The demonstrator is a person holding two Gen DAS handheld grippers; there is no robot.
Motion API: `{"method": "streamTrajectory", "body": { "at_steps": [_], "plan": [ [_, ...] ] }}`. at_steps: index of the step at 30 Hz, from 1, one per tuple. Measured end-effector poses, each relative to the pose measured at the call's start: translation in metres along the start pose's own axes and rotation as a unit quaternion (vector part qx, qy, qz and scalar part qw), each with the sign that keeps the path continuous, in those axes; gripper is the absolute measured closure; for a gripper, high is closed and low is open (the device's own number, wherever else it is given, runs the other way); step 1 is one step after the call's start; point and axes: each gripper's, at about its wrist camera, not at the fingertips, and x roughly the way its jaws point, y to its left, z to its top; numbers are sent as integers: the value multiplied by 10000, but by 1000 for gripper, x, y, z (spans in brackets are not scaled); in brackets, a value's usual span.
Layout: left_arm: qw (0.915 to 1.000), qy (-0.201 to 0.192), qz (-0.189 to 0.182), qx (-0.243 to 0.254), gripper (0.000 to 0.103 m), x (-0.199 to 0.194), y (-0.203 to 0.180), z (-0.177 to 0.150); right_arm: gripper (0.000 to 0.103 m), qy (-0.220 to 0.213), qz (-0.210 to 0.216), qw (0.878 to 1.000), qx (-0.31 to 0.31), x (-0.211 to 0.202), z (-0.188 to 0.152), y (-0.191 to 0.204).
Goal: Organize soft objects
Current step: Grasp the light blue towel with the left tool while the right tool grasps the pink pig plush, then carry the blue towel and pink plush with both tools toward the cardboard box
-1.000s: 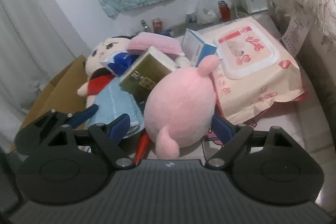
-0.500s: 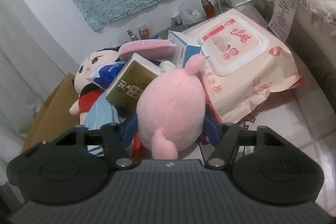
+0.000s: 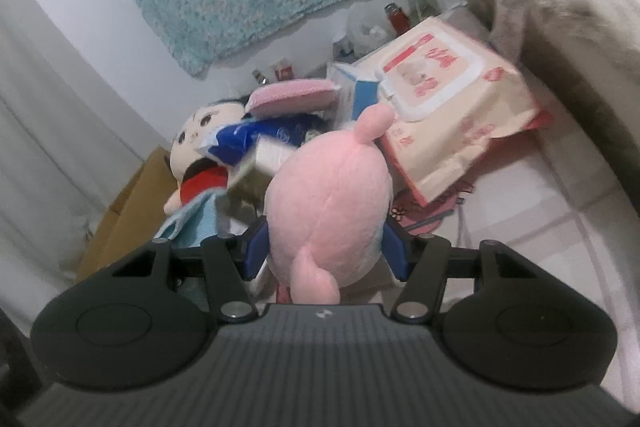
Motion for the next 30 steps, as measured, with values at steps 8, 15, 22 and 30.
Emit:
{"method": "streamTrajectory", "body": {
  "at_steps": [8,15,22,30],
  "plan": [
    [9993,-293,-203,124,93,-23,-13,4,46,-258,322,9983,401,-34,2,-17],
    [9986,-409,-252,-200,94,-31,2,17,46,-287,485,9976,414,-40,7,-23],
    [9989,-207,-362,-192,95,-22,6,25,46,-182,658,9966,469,-40,10,-29],
    [9975,-154,-457,-518,94,-31,21,40,46,-245,894,9946,468,-50,12,-28]
  ]
}}
